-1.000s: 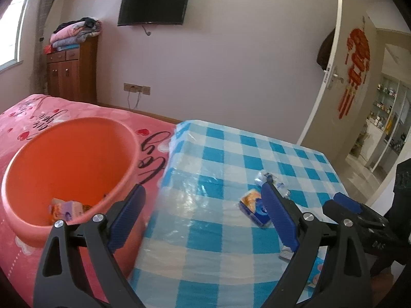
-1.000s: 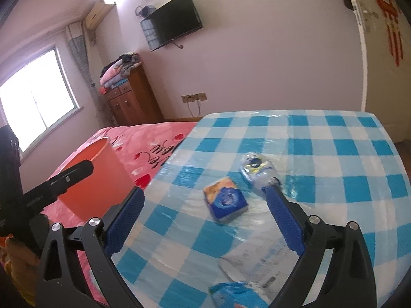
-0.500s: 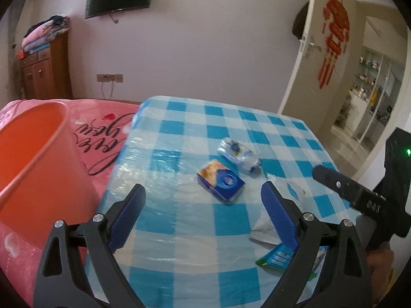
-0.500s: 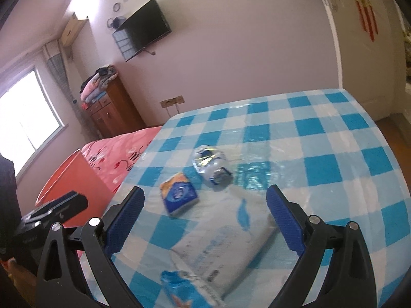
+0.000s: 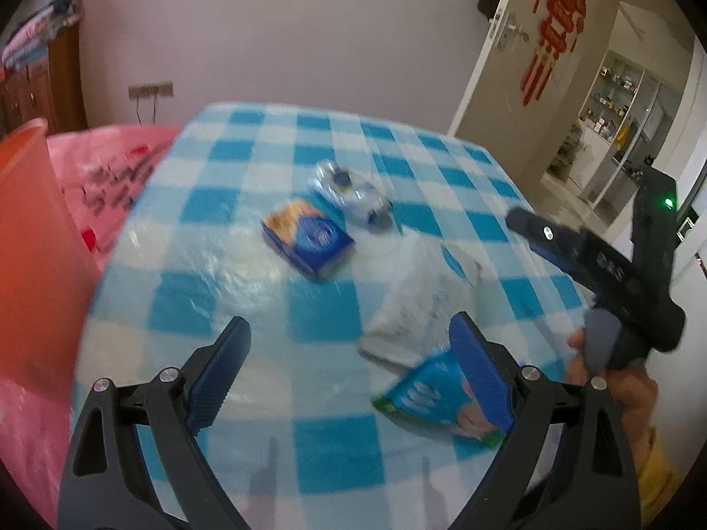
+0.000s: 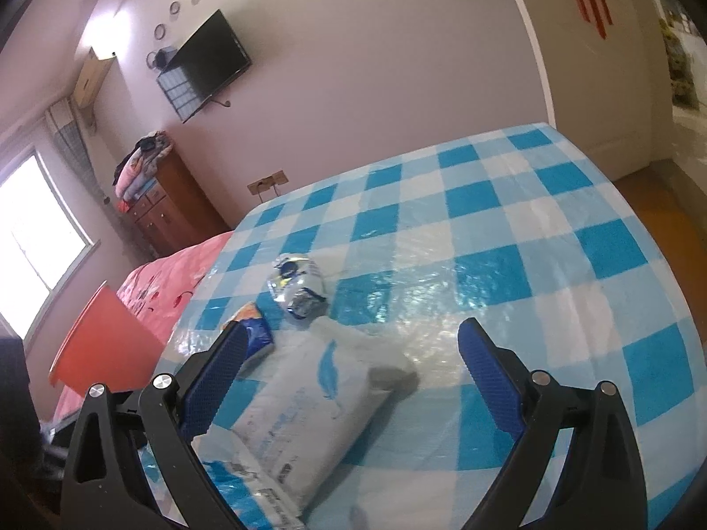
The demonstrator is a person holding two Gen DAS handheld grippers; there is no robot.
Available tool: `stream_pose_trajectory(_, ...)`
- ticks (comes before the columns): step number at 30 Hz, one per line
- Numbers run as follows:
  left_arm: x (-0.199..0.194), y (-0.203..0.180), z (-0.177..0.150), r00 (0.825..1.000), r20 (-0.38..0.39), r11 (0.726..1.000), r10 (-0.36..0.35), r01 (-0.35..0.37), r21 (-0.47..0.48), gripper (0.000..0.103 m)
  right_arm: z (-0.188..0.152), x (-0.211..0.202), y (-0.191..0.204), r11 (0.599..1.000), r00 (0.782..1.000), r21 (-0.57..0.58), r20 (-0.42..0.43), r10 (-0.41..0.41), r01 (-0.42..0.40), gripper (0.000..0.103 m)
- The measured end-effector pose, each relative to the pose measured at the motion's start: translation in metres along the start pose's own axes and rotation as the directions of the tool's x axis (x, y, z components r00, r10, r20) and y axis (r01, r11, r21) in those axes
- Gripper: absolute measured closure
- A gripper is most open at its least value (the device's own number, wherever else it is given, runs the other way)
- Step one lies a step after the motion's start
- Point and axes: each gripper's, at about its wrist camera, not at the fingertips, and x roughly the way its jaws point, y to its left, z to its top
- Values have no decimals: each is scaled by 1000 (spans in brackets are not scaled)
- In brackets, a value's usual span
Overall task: Collect trash
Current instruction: 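Return both tools from the bucket to the remaining items on the table, then grasp the blue wipes pack with the left tool while the right tool grasps the white wipes pack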
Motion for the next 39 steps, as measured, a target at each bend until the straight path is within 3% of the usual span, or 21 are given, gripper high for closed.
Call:
stream_pose_trajectory(5,-2,-5,-22,995,-67,994,-78,72,-87,12,-2,4,-15,1000,1000,24,-12,8,-8,8)
stream_pose_trajectory(10,5,-12,-42,975,-123,969,-186,161,-185,12,-4,6,-25,999,999,38,-21,26,-25,8)
stream_pose_trajectory(15,25,-21,-50,956,-163,946,-245,198,-258,12,-7,7,-34,997,998,53,-43,50,-48,8)
stream_pose_trajectory(20,40,-28,-48,948,-160,924,-274,213,-317,12,-9,5,-45,994,995,77,-54,87,-82,8)
stream_pose_trajectory(32,61,-37,-35,954,-161,911,-251,177,-372,15,-5,-2,-54,980,983,111,-53,173,-167,8)
stream_pose_trajectory(35,63,-40,-34,961,-156,917,-228,158,-367,18,-4,-4,-54,977,981,110,-50,187,-181,8)
stream_pose_trajectory(39,64,-43,-33,971,-156,929,-182,118,-351,34,-2,-2,-53,973,976,110,-60,212,-204,8)
